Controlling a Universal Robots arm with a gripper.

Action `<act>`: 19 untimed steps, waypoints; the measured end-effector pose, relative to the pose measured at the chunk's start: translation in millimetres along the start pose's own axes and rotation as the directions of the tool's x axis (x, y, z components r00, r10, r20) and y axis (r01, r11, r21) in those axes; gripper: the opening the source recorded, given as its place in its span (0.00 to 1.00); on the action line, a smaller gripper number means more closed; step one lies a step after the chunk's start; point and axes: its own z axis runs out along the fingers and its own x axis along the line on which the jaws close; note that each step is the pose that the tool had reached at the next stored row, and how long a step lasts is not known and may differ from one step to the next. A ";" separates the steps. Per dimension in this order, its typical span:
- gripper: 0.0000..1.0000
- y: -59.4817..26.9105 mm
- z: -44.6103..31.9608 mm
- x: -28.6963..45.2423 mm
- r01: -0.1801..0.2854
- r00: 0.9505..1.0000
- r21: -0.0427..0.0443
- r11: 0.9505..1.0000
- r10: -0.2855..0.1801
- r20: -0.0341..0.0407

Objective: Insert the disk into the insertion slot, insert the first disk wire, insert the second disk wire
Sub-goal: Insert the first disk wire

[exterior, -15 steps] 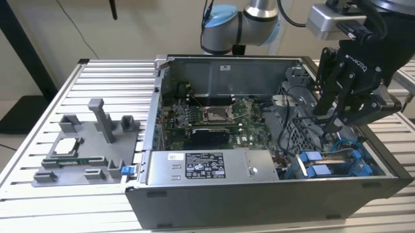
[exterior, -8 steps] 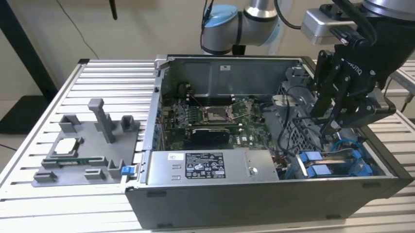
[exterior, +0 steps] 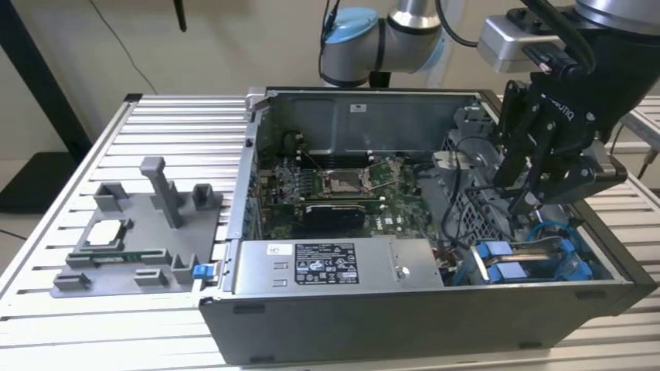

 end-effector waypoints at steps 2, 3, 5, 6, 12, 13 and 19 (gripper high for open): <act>1.00 0.0 1.0 -2.2 0.001 1.000 0.001 1.000 -0.001 0.004; 1.00 0.0 1.5 -3.4 0.001 1.000 0.002 1.000 -0.001 0.006; 1.00 -0.7 2.2 -5.0 0.001 1.000 0.002 1.000 -0.001 0.011; 1.00 -1.5 2.5 -5.9 0.001 1.000 0.002 1.000 -0.001 0.014; 1.00 -8.1 3.9 -10.2 0.001 1.000 0.003 1.000 -0.001 0.031; 1.00 -9.2 4.2 -10.8 0.002 0.999 0.003 1.000 -0.002 0.032; 1.00 -12.5 8.1 -12.4 0.012 0.999 0.007 1.000 -0.013 0.037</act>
